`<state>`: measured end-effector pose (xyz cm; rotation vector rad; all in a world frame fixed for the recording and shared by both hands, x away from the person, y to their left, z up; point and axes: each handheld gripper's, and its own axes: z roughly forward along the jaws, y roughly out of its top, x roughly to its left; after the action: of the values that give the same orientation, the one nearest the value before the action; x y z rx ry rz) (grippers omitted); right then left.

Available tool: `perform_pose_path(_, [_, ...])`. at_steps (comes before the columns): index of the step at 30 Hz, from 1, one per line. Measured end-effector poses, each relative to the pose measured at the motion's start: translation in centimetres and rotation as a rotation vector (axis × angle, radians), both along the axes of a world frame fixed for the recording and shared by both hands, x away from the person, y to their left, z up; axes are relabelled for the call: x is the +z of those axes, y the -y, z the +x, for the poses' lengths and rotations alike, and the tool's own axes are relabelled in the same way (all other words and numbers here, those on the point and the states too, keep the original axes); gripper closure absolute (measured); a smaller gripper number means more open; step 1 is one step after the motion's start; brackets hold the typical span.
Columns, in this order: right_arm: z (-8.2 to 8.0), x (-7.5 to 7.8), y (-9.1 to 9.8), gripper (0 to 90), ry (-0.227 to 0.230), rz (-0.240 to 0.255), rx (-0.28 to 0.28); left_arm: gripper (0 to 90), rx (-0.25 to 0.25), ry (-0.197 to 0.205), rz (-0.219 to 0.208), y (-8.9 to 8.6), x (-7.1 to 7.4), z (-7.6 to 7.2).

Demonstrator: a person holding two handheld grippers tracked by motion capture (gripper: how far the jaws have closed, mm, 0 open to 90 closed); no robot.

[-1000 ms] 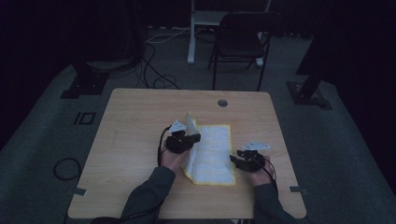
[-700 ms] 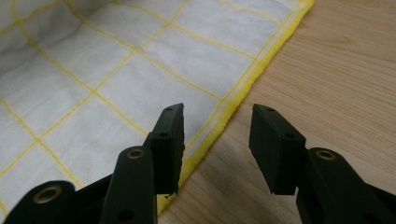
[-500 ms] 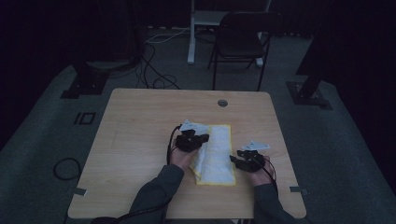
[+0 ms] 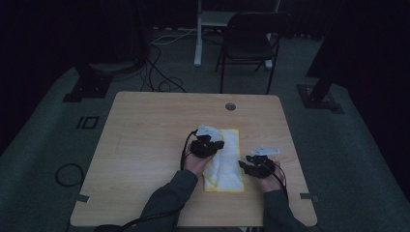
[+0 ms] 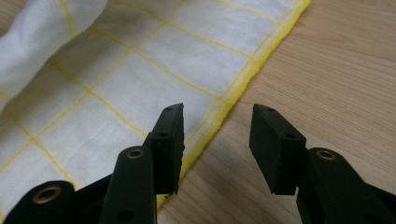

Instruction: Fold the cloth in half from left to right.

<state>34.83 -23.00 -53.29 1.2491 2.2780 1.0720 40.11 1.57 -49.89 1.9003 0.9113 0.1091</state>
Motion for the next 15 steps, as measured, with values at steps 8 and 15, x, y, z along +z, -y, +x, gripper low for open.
perform_pose_path(8, [0.4, -0.2, 1.3, 55.1, -0.009, 0.013, -0.047, 87.8, -0.028, -0.005, -0.001, 1.6, 0.0, -0.1])
perform_pose_path(15, [0.7, -0.3, 2.2, 55.1, -0.010, 0.022, -0.087, 87.8, -0.054, -0.005, 0.005, 3.1, 0.0, -0.2])
